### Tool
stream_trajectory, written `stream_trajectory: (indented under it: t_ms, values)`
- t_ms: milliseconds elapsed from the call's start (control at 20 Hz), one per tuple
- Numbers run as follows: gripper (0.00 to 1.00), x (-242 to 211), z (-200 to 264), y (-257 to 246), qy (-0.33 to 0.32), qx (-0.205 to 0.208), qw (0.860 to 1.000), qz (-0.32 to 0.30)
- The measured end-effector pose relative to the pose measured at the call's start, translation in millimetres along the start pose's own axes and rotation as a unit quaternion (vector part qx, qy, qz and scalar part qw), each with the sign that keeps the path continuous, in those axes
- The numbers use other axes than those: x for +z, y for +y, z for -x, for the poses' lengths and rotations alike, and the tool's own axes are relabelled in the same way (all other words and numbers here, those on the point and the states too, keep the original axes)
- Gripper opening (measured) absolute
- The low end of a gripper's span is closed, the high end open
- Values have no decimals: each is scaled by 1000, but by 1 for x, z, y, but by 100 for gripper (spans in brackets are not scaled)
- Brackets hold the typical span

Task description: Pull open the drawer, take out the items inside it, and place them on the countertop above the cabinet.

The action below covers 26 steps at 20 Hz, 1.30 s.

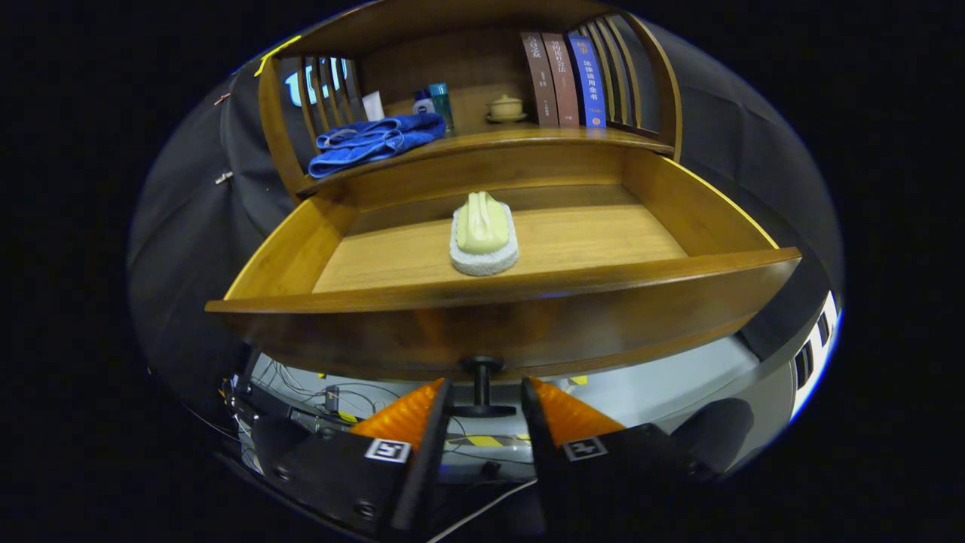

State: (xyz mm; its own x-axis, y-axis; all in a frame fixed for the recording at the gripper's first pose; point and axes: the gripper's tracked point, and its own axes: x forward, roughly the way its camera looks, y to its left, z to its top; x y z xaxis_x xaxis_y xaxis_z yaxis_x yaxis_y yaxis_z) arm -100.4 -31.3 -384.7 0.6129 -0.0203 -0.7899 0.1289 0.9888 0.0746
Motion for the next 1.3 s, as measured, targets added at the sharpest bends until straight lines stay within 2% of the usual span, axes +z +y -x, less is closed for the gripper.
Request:
stream_trajectory:
  t_ms: [150, 250, 450, 600, 750, 900, 1200, 1300]
  values:
    - [100, -9, 10, -9, 20, -13, 1000, -9]
    - [100, 5, 30, -12, -5, -24, 1000, -12]
    - [99, 72, 73, 0, -102, -19, 995, 4]
    - [99, 127, 81, 20, -138, 16, 990, 5]
    - [99, 176, 53, 27, -134, 22, 991, 13]
    - [99, 198, 0, 36, -84, 25, 996, 24]
    - [97, 194, -94, 31, 36, -1, 999, 10]
    - [91, 186, -111, 27, 76, -13, 997, 20]
